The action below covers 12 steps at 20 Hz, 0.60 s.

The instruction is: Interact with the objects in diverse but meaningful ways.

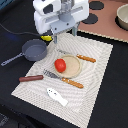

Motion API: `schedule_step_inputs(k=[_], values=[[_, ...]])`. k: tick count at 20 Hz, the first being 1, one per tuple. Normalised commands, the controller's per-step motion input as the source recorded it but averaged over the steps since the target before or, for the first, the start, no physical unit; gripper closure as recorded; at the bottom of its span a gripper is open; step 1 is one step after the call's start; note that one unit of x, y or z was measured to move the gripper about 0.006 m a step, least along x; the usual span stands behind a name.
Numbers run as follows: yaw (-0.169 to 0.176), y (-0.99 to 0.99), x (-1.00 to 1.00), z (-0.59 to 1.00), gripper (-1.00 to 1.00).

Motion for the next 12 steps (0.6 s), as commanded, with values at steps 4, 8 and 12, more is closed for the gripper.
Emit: schedule_step_inputs(k=[4, 8, 12], values=[[-0.009, -0.51, 0.44, -0.02, -1.00], [-0.015, -0.42, 0.48, 0.00, -1.00], [-0.032, -0.28, 0.48, -0.01, -1.00]])
